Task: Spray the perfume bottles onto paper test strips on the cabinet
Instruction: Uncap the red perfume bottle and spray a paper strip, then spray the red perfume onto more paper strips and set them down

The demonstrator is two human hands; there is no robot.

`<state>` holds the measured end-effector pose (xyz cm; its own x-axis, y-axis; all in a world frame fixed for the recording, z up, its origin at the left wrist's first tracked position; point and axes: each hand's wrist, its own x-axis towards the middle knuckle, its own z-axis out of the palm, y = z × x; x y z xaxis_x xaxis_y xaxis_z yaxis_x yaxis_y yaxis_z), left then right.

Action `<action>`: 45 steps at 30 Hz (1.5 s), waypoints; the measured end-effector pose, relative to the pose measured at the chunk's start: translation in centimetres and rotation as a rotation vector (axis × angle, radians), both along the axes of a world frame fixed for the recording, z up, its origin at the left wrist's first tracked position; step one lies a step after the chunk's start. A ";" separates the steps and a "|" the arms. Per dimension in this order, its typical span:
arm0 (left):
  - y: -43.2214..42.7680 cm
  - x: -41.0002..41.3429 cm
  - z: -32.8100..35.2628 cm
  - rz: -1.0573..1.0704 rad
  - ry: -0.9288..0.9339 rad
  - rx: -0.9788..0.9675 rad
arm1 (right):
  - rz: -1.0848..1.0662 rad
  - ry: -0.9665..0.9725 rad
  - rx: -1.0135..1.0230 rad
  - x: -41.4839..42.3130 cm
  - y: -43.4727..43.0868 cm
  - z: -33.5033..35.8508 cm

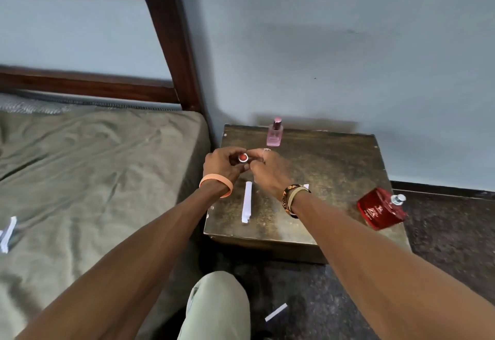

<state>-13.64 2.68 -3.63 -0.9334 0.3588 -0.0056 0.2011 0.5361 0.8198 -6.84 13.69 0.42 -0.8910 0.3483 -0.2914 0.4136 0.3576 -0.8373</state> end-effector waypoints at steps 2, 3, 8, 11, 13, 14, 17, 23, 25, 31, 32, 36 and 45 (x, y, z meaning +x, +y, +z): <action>-0.2 -0.7 -1.6 0.017 -0.022 0.000 | 0.003 -0.031 0.007 -0.9 -0.3 -1.5; -0.3 -0.9 -2.4 0.025 -0.031 -0.012 | 0.009 -0.044 0.009 -1.2 -0.3 -2.3; -0.1 -1.6 -5.0 0.007 -0.063 -0.113 | 0.064 -0.103 0.050 -1.7 -0.3 -4.3; 0.0 -1.5 -5.3 0.016 -0.070 -0.141 | 0.097 -0.097 0.070 -1.6 -0.1 -5.1; -0.1 -1.5 -5.0 -0.010 -0.069 -0.177 | 0.105 -0.082 0.060 -1.4 0.0 -5.2; -0.1 -1.5 -4.7 -0.027 -0.070 -0.191 | 0.089 -0.071 0.068 -1.3 0.1 -5.1; -0.5 -0.6 -3.6 -0.021 -0.040 -0.172 | -0.029 -0.006 0.081 -0.4 1.0 -4.5; 1.1 3.3 -1.2 0.039 0.460 -0.133 | -0.277 0.055 0.241 3.6 5.4 -4.1; 3.6 4.9 -0.7 -0.099 0.357 -0.094 | -0.373 -0.002 0.291 5.4 6.8 -4.5; 10.8 7.5 -3.4 -0.268 0.022 -0.254 | -0.323 -0.151 0.276 9.2 7.8 -7.2; 11.5 7.5 -4.0 -0.280 0.003 -0.298 | -0.311 -0.165 0.277 9.5 7.9 -7.6; 12.8 7.3 -5.2 -0.292 -0.041 -0.393 | -0.347 -0.165 0.247 9.6 8.6 -8.3; 12.3 7.4 -5.3 -0.198 -0.031 -0.329 | -0.341 -0.123 0.122 9.9 9.1 -8.4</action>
<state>-6.21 15.03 -8.94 -0.8439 0.5061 -0.1780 0.3045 0.7250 0.6178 3.07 22.82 -8.03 -0.6788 0.6573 -0.3274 0.6210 0.2758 -0.7337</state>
